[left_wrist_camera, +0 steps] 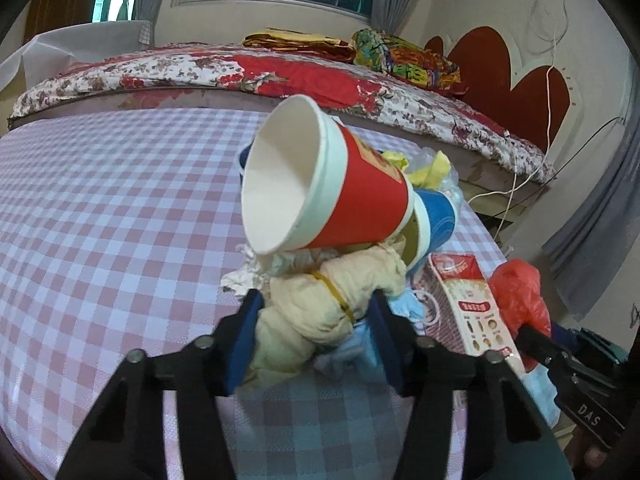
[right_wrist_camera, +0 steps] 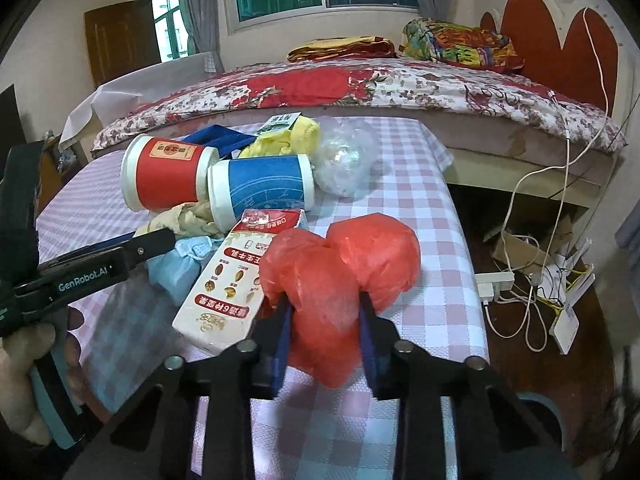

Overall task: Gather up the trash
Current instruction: 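Carry the tissue with the left tool while the right tool carries the red bag over the bin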

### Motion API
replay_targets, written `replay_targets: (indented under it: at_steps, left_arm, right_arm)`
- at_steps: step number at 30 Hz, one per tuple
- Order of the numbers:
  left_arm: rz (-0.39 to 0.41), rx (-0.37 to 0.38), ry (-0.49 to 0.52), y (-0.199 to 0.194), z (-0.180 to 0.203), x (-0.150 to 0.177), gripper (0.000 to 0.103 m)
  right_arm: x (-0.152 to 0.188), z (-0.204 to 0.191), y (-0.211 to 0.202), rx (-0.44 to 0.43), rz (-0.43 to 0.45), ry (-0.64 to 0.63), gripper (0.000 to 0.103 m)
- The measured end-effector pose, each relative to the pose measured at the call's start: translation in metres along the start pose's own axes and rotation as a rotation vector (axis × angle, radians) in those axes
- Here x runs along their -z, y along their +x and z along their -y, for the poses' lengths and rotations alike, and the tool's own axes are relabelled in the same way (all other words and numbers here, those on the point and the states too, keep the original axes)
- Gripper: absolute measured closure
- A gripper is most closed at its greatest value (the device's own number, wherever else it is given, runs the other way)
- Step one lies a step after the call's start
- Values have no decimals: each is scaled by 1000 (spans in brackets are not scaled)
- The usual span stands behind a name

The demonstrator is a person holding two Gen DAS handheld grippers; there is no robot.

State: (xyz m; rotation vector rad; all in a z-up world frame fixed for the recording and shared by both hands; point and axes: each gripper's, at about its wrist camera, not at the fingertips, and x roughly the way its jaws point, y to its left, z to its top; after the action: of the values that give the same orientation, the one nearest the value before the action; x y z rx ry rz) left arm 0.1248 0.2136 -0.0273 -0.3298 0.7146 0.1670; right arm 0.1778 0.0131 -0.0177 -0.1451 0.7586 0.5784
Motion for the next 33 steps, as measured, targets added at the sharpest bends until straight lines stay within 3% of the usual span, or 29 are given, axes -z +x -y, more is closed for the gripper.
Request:
replay_targets:
  at_steps: [3, 11, 16, 27, 33]
  left_arm:
    - [13, 8, -4, -5, -3, 0, 61]
    - [39, 14, 8, -25, -1, 4, 65]
    - [38, 21, 28, -36, 2, 11, 72]
    - [109, -2, 42, -72, 10, 18, 74]
    - [130, 29, 69, -92, 29, 23, 74]
  right_arm:
    - [1, -1, -2, -5, 6, -7, 79]
    - [3, -4, -17, 4, 38, -19, 81]
    - [4, -7, -29, 11, 61, -35, 82]
    - [11, -4, -62, 28, 115, -20, 82]
    - [16, 5, -89, 45, 148, -12, 83]
